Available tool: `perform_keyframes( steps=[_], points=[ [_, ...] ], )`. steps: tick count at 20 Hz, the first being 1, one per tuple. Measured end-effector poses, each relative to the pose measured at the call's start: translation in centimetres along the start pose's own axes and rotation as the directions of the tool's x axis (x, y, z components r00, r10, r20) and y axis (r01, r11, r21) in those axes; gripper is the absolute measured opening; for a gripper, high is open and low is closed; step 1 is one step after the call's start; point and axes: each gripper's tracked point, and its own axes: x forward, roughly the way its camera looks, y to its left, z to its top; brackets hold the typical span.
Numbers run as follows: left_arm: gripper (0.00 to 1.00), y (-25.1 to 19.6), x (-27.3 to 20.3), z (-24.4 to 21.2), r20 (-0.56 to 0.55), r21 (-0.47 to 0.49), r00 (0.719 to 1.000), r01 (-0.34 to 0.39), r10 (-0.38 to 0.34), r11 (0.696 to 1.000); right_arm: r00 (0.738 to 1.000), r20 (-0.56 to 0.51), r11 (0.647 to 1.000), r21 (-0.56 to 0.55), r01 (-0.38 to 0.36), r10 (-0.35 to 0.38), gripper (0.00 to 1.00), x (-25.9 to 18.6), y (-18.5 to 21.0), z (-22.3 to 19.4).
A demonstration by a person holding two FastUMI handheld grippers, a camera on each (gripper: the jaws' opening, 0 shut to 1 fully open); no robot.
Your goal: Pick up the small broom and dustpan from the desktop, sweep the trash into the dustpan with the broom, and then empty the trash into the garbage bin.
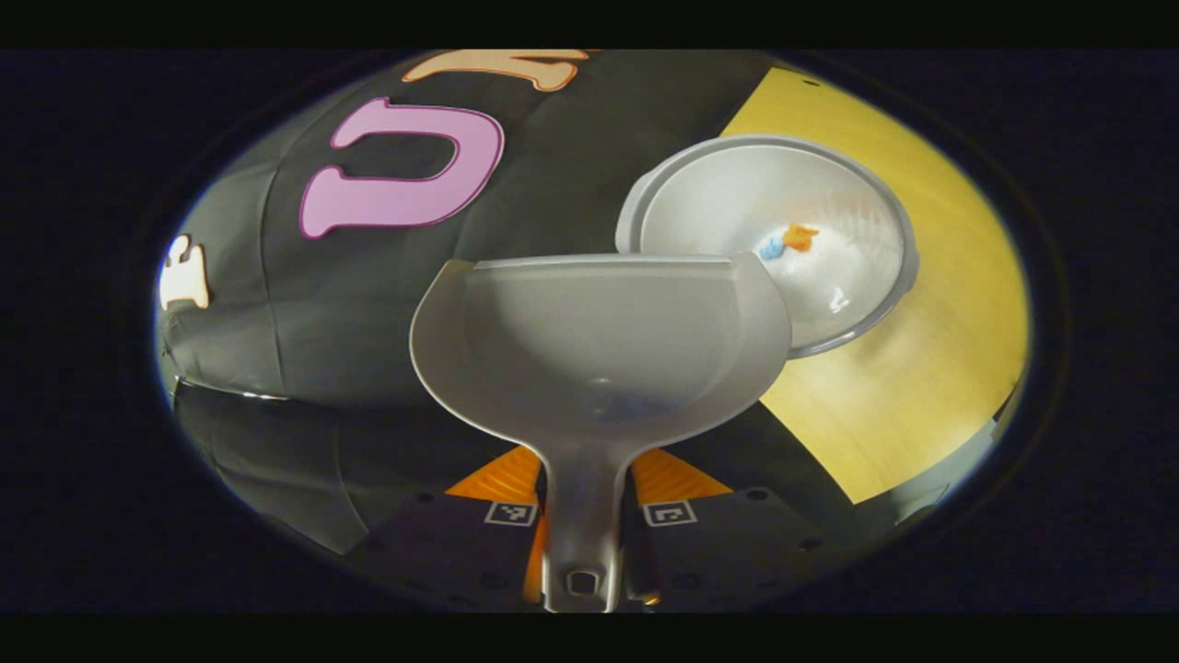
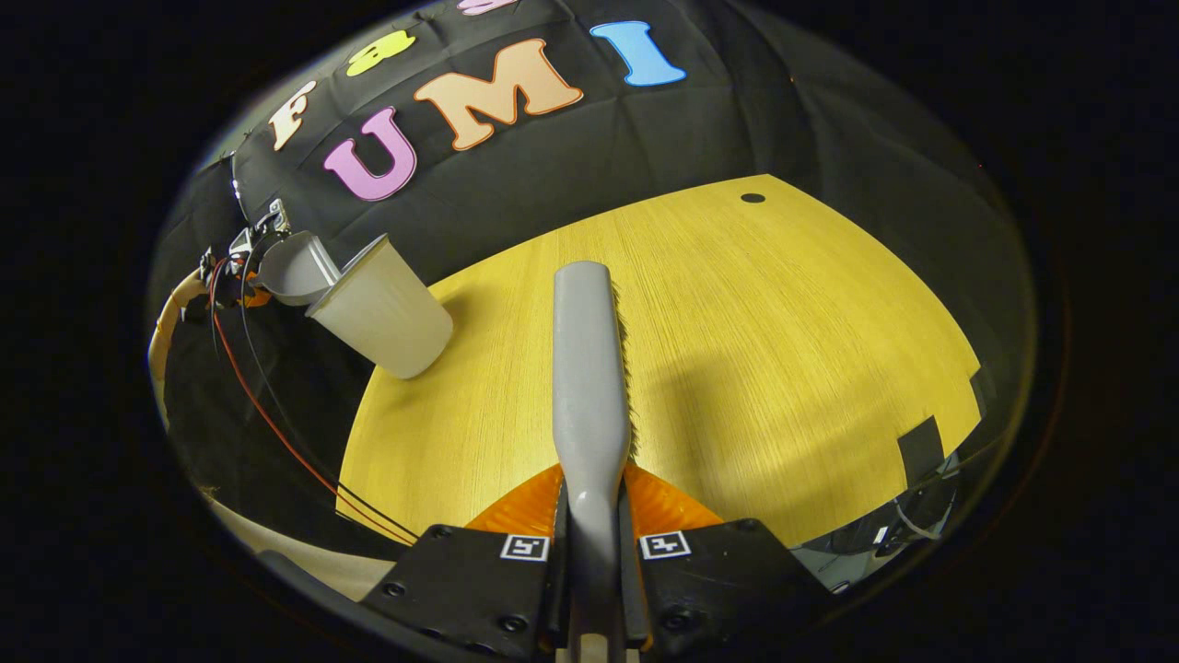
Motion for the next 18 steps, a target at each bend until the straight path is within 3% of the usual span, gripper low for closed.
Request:
perform_keyframes(
  steps=[2, 4, 7, 9, 11, 13, 15, 18],
  points=[
    [0.27, -1.4, 0.8, 0.8, 0.067, -0.098, 0.998, 0.002, 0.004, 0.995, 1.000, -0.010, 1.000, -0.014, -0.013, 0.013, 0.20, 0.5, 0.2, 0.1],
    [0.28, -4.1, 0.8, 2.4, 0.183, -0.258, 0.983, 0.045, 0.003, 0.965, 0.999, -0.019, 0.999, -0.027, -0.030, 0.029, 0.20, 0.9, 0.7, 0.4],
    [0.25, -8.7, 0.4, 6.3, 0.386, -0.472, 0.922, 0.219, -0.023, 0.854, 0.998, -0.025, 0.998, -0.044, -0.055, 0.054, 0.21, 0.9, 1.3, 1.0],
    [0.27, -10.1, -1.2, 8.9, 0.482, -0.551, 0.876, 0.304, -0.001, 0.777, 0.997, -0.024, 0.995, -0.057, -0.077, 0.076, 0.21, 1.0, 1.9, 1.4],
    [0.27, -11.8, -4.6, 11.1, 0.539, -0.585, 0.842, 0.360, 0.016, 0.727, 0.996, -0.026, 0.994, -0.070, -0.090, 0.088, 0.21, 0.9, 2.3, 1.5],
    [0.27, -14.7, -8.3, 13.9, 0.609, -0.563, 0.793, 0.417, 0.017, 0.714, 0.994, -0.030, 0.991, -0.078, -0.104, 0.102, 0.20, 0.9, 2.5, 1.6],
    [0.29, -18.9, -11.5, 16.1, 0.665, -0.531, 0.747, 0.487, -0.015, 0.694, 0.993, -0.035, 0.990, -0.089, -0.112, 0.109, 0.21, 0.9, 2.4, 1.4],
    [0.27, -26.2, -13.5, 19.3, 0.710, -0.496, 0.694, 0.612, -0.118, 0.616, 0.994, -0.036, 0.988, -0.104, -0.111, 0.107, 0.20, 0.8, 1.8, 1.4]
  ],
)
